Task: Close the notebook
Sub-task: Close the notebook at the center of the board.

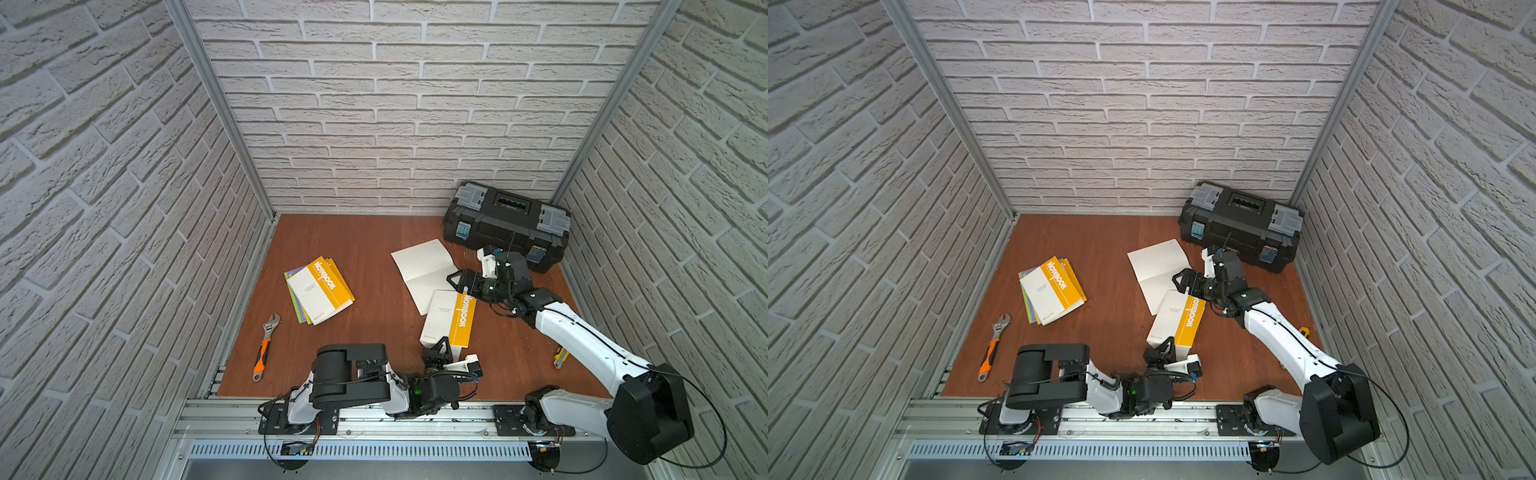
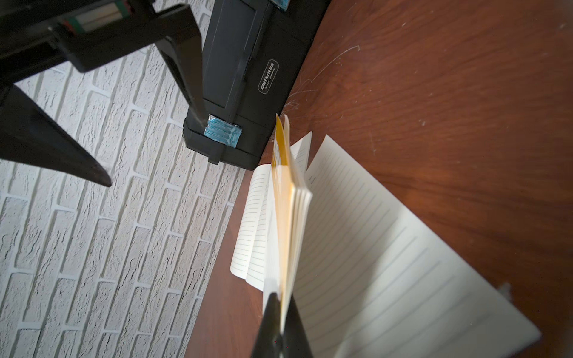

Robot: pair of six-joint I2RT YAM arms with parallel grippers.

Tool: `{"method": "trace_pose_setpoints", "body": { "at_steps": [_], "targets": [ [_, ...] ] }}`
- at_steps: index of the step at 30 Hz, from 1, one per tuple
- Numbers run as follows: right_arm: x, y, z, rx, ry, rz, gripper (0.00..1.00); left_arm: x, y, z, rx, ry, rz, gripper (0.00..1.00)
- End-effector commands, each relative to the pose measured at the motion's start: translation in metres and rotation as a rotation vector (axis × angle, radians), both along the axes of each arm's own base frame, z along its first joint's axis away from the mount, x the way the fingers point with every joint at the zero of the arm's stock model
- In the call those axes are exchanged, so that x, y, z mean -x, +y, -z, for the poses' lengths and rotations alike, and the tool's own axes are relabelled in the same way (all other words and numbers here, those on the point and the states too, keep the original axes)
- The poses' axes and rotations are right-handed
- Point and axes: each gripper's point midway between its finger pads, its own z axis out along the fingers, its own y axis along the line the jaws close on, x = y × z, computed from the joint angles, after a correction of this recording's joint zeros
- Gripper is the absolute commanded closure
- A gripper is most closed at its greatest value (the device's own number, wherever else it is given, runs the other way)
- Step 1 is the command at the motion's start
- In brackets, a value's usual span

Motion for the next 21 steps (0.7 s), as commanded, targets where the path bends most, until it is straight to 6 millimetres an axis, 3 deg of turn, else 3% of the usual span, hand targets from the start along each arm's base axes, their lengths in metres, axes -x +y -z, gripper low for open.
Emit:
{"method": "trace_pose_setpoints", "body": {
  "at_steps": [1, 9, 21],
  "targets": [
    [-0.001, 0.016, -0.005, -0.028, -0.02, -0.047, 0.07, 0.001, -0.007, 0.0, 0.024, 0.003, 0.002, 1.0],
    [0.012, 0.026, 0.044, -0.006, 0.071, -0.047, 0.07, 0.0, -0.011, 0.002, -0.002, -0.004, -0.004, 1.0],
    [0.026, 0.021, 0.11, 0.029, 0.186, -0.026, 0.08, -0.001, -0.012, 0.002, -0.009, -0.006, -0.01, 1.0]
  ]
}}
